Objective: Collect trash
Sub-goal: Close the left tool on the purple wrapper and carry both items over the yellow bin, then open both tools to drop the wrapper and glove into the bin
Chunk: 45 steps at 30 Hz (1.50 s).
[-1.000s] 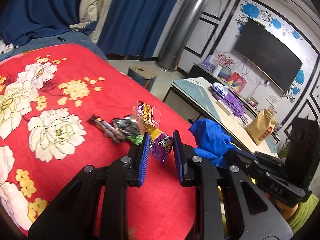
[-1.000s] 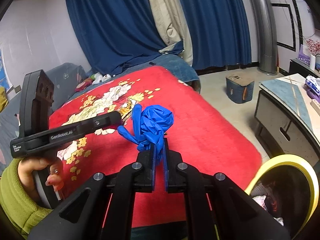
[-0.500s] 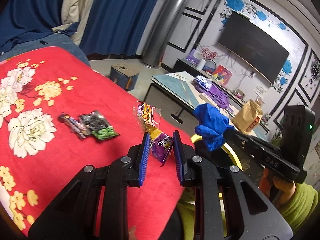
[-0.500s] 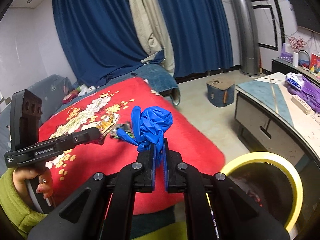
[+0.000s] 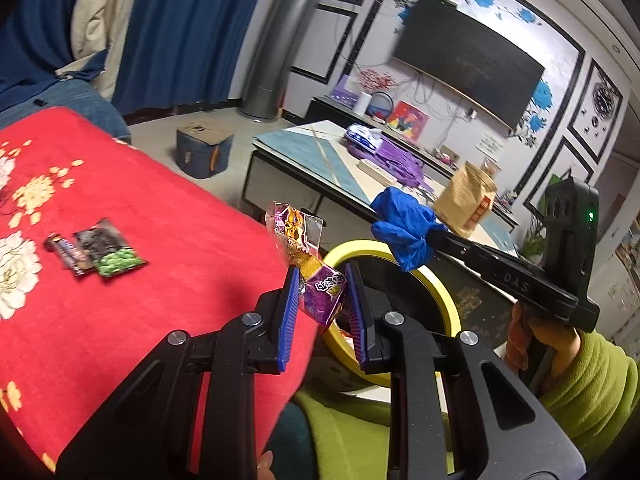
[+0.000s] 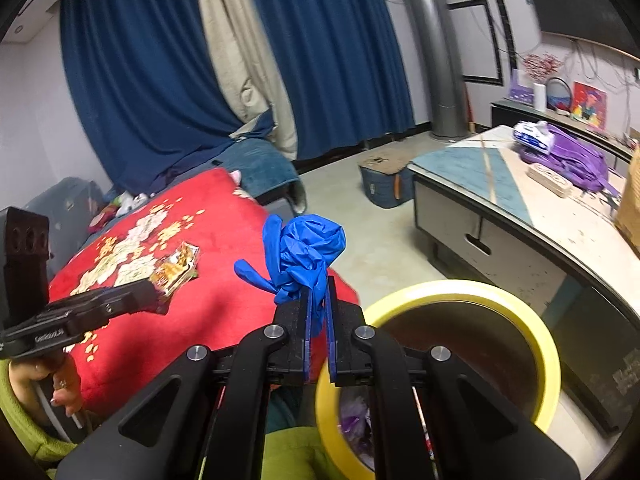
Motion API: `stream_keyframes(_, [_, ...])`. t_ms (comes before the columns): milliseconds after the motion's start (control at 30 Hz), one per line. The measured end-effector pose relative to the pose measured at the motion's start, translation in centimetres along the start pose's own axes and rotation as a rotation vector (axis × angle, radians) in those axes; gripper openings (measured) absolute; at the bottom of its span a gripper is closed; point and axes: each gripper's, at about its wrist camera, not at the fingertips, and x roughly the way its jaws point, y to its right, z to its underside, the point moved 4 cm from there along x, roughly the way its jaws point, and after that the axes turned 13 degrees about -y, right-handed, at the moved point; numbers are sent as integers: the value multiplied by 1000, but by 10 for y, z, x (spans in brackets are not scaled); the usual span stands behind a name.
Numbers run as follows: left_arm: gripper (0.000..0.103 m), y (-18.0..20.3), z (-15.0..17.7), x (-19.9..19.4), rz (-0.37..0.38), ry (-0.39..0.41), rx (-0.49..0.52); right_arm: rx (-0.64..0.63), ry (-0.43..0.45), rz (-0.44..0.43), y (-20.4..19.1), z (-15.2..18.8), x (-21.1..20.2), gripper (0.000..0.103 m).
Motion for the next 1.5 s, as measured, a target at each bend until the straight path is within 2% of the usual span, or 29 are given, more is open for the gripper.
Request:
stream_keyframes(233, [17,29,-5,22,34,-27,58,56,13,46,30,7,-10,6])
stream_keyframes(733, [17,73,1,69,88,-103,177,196,-47,137,94,36,-7,6])
stream_keyframes(1200, [17,93,14,101,105,-175,235,216,-86,179,113,46,4,6])
stream_keyframes(1500, [17,94,17,120,105,-218,234,231,-115,176,117,51,15,6])
